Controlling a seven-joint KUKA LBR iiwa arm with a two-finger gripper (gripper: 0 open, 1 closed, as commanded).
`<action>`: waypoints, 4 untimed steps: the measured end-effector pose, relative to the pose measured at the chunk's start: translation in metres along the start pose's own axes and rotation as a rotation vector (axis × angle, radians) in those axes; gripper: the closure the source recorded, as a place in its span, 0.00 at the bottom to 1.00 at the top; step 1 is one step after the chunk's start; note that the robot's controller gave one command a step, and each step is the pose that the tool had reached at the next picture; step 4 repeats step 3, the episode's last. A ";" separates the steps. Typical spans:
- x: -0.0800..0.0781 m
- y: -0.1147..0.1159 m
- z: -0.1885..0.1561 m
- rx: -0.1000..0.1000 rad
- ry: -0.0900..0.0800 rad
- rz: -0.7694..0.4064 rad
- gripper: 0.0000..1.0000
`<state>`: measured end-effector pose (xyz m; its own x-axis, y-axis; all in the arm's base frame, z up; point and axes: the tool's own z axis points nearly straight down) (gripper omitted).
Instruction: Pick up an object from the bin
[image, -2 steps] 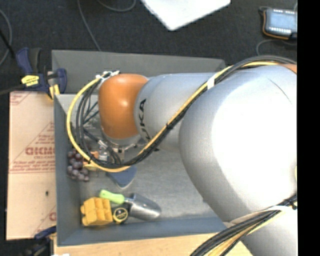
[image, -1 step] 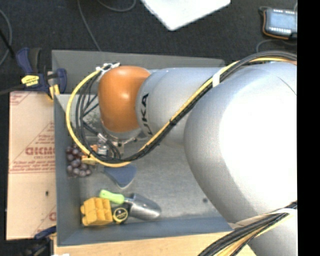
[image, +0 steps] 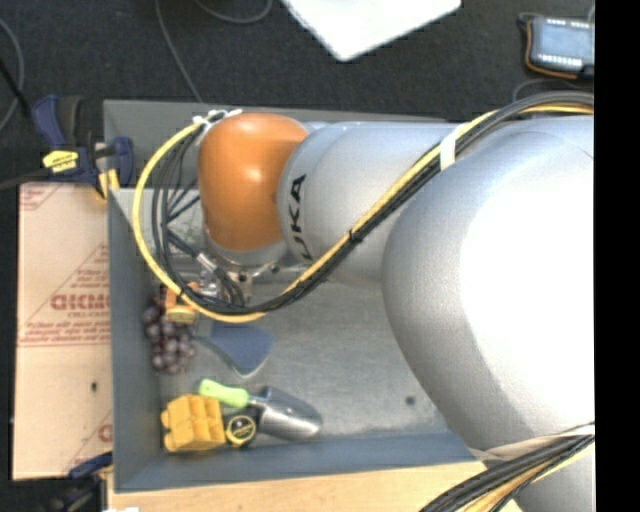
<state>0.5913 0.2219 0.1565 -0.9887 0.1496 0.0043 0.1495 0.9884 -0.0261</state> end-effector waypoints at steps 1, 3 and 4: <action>0.000 0.006 -0.065 -0.008 -0.014 -0.006 1.00; 0.008 0.005 -0.137 -0.005 -0.007 -0.018 1.00; 0.008 0.005 -0.137 -0.005 -0.007 -0.018 1.00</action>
Offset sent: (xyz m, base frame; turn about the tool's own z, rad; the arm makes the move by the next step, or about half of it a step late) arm -0.0102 0.0107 0.1329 -0.0163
